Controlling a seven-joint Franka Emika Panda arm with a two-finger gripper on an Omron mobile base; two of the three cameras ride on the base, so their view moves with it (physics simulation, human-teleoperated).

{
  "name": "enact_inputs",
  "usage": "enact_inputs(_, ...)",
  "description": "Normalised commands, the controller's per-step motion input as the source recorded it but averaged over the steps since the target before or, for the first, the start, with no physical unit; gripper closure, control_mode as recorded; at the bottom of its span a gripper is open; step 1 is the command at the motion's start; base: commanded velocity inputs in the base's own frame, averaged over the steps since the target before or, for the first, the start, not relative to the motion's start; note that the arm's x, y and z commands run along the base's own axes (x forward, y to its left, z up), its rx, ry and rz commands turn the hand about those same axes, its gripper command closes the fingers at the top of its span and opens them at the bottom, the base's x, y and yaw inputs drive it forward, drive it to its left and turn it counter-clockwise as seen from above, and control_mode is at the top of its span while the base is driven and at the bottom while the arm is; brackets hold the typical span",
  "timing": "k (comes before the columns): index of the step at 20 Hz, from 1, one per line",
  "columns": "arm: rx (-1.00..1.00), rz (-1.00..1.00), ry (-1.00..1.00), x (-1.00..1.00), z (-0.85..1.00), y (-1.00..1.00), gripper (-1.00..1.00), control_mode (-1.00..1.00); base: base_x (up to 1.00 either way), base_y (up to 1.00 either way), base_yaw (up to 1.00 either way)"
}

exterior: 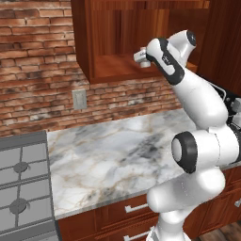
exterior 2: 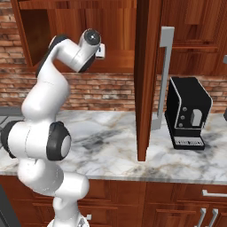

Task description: Move the shaker and syrup bottle from the cabinet to the dining counter.

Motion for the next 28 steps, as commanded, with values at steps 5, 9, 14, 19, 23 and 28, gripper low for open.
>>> enact_inputs(5, -0.06, 0.06, 0.00, -0.76, 0.00, 0.16, 1.00, -1.00, 0.00, 0.00, 0.00)
enact_inputs(9, -0.03, 0.00, 0.00, -0.87, 0.00, 0.18, 1.00, -1.00, 0.00, 0.00, 0.00)
enact_inputs(14, 0.00, 0.00, 0.00, -0.89, 0.00, 0.19, 1.00, -1.00, 0.00, 0.00, 0.00)
enact_inputs(19, 0.00, -0.06, 0.00, -0.90, -0.01, 0.17, 1.00, -1.00, 0.00, 0.00, 0.00)
enact_inputs(23, 0.00, -0.06, 0.00, -0.92, -0.05, 0.08, 1.00, -1.00, 0.00, 0.00, 0.00)
enact_inputs(28, 0.00, -0.04, 0.00, -0.85, -0.12, 0.00, 1.00, -1.00, 0.00, 0.00, 0.00)
